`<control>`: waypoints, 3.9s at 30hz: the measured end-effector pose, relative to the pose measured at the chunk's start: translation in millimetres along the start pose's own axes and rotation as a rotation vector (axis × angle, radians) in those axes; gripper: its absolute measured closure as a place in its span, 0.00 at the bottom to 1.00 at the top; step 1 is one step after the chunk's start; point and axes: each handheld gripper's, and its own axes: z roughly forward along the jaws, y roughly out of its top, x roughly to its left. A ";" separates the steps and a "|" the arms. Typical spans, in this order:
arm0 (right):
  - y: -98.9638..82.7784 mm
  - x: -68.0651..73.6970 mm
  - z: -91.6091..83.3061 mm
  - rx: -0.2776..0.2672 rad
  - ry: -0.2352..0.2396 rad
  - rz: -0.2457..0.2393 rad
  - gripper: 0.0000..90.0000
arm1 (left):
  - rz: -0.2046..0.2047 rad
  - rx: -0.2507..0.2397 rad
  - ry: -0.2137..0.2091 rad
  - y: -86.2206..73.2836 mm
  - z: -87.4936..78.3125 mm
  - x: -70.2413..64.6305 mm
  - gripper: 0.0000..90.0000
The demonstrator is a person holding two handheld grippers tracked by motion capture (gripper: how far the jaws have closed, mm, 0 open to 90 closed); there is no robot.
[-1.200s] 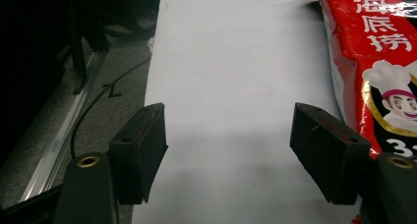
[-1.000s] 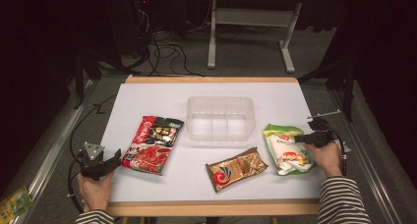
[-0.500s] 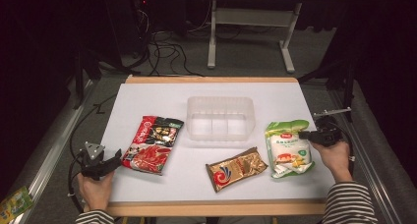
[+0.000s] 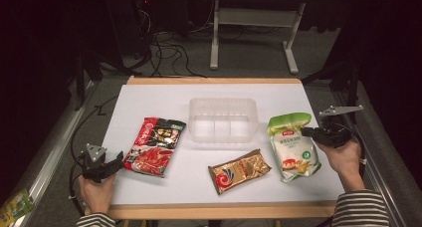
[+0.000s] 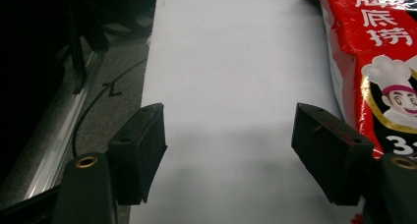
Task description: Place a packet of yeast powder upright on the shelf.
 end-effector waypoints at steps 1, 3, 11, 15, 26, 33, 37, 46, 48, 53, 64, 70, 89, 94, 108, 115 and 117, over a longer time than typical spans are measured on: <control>3.2 4.6 -4.5 -0.010 0.002 -0.014 1.00 | 0.001 -0.001 0.000 -0.1 -0.2 0.0 0.32; 6.0 9.2 -8.3 -0.022 -0.001 -0.036 1.00 | 0.003 0.002 0.001 0.1 -0.2 -0.1 0.33; 12.4 20.7 -22.5 -0.066 0.004 -0.072 1.00 | 0.005 0.002 0.000 0.1 -0.1 -0.4 0.33; 13.9 22.5 -28.2 -0.092 0.009 -0.068 1.00 | 0.005 0.001 0.001 0.1 0.1 -0.7 0.33; 22.2 31.7 -36.1 -0.094 0.036 -0.108 1.00 | 0.002 0.003 -0.001 0.2 0.2 -0.2 0.33; 33.9 42.0 -45.7 -0.154 0.062 -0.105 1.00 | -0.018 -0.002 -0.012 -0.1 0.2 1.7 0.33; 41.4 48.5 -46.8 -0.162 0.065 -0.113 1.00 | -0.009 0.004 -0.011 0.1 0.1 1.3 0.33; 60.1 59.4 -48.3 -0.181 0.059 -0.147 1.00 | -0.009 0.007 -0.014 0.1 0.5 1.3 0.33; 68.0 62.8 -47.0 -0.180 0.058 -0.168 1.00 | -0.009 0.007 -0.014 0.1 0.5 1.4 0.33; 79.8 64.8 -43.3 -0.182 0.075 -0.159 1.00 | -0.007 0.004 -0.015 0.1 0.7 0.6 0.33; 107.3 70.3 -28.1 -0.174 0.093 -0.156 1.00 | 0.001 0.007 -0.017 0.1 0.5 0.6 0.32; 122.0 71.6 -16.6 -0.161 0.098 -0.140 1.00 | 0.002 0.009 -0.018 0.2 0.6 0.3 0.32; 154.2 75.7 23.3 -0.151 0.119 -0.065 1.00 | 0.004 0.007 -0.010 0.2 1.0 -0.9 0.31; 160.4 76.6 31.0 -0.154 0.120 -0.046 1.00 | 0.007 0.007 -0.010 0.1 0.8 -0.9 0.31; 172.9 83.4 63.6 -0.159 0.068 -0.004 1.00 | 0.006 -0.003 -0.007 -0.4 0.2 -1.1 0.31; 171.4 85.8 80.7 -0.176 -0.008 0.007 1.00 | 0.005 -0.009 -0.008 -0.9 -0.9 -0.4 0.31; 170.5 86.4 82.6 -0.172 -0.016 -0.001 1.00 | 0.007 -0.006 -0.005 -0.8 -0.6 -0.9 0.31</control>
